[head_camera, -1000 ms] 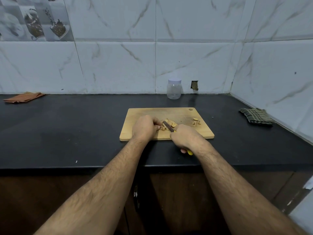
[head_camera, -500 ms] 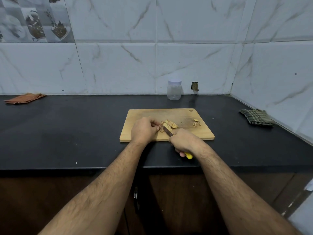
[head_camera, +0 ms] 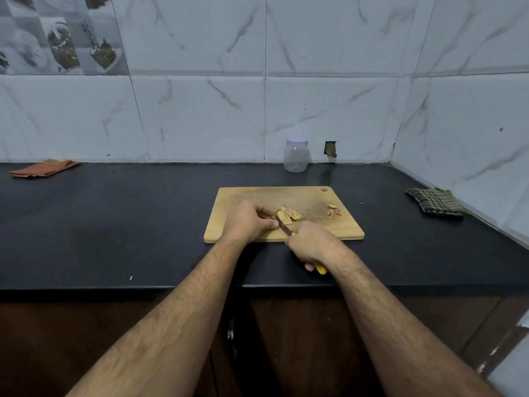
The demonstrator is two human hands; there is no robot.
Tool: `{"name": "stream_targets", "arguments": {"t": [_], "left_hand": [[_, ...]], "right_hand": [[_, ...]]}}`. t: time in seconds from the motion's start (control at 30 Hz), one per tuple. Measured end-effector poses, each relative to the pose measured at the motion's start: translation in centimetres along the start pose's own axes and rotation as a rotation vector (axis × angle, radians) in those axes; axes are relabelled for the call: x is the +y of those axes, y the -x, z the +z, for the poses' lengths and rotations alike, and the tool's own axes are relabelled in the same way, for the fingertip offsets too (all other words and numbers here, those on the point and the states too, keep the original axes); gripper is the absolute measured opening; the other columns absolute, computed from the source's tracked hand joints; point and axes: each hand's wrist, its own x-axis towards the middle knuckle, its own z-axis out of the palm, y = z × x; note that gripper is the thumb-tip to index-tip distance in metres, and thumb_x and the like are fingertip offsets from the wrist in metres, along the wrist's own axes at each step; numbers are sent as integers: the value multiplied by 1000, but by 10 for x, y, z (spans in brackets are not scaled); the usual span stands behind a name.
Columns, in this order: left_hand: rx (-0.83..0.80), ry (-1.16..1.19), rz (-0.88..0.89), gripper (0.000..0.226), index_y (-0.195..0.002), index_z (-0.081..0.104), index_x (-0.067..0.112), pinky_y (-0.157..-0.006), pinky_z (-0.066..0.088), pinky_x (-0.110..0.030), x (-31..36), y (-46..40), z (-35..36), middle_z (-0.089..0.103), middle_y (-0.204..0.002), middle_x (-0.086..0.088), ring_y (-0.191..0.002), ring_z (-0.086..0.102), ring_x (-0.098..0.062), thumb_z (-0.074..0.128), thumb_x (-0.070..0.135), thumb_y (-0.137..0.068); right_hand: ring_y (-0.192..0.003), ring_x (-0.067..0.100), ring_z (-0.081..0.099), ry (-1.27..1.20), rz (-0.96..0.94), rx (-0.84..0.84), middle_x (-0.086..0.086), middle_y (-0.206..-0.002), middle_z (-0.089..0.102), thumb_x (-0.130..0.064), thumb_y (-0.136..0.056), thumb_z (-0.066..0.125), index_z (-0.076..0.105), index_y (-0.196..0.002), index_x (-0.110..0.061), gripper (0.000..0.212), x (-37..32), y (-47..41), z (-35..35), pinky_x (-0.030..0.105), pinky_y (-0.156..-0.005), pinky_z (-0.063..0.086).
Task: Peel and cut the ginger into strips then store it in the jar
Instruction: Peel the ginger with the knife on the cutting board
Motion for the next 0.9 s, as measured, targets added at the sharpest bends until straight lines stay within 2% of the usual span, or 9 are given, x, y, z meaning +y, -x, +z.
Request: {"name": "stream_targets", "arguments": {"t": [0.1, 0.23, 0.43, 0.63, 0.77, 0.9], "left_hand": [[31, -48, -10, 14, -81, 72, 34, -72, 47, -23, 3, 1, 2, 70, -85, 17, -88, 63, -3, 84, 31, -76], [6, -60, -34, 20, -72, 68, 37, -74, 47, -24, 6, -1, 1, 68, -87, 19, -92, 62, -5, 80, 23, -79], [17, -102, -36, 13, -91, 77, 30, -78, 48, -25, 7, 0, 3, 72, -96, 15, -94, 63, -7, 78, 21, -82], [60, -100, -103, 16, -77, 70, 31, -66, 44, -24, 11, 0, 6, 71, -89, 14, -88, 64, -8, 74, 18, -83], [50, -114, -119, 12, -88, 76, 27, -69, 43, -24, 14, 0, 5, 71, -95, 13, -91, 63, -9, 72, 17, -85], [45, -144, -84, 16, -95, 79, 24, -70, 45, -25, 17, 1, 6, 74, -99, 10, -92, 64, -11, 69, 16, -86]], "right_hand": [[-52, 20, 64, 27, -3, -4, 8, -82, 73, -18, -94, 44, 61, -103, -17, 20, 1, 0, -1, 38, -63, 55], [-50, 20, 62, 16, 4, 10, 7, -78, 72, -18, -94, 43, 61, -104, -17, 21, 3, 1, -4, 32, -54, 51], [-48, 19, 58, -25, 24, 20, 6, -73, 66, -16, -97, 42, 59, -100, -11, 18, -1, 4, -3, 23, -44, 43], [-46, 17, 57, -16, 31, 24, 5, -72, 66, -17, -97, 42, 58, -98, -11, 17, -1, 2, -3, 23, -46, 45], [-49, 18, 61, 7, 23, 54, 5, -72, 69, -18, -96, 42, 58, -96, -12, 17, -1, 0, -4, 28, -53, 51], [-46, 17, 61, 28, 10, 64, 4, -75, 71, -18, -96, 42, 59, -105, -14, 20, -2, 0, -3, 28, -54, 53]]}}
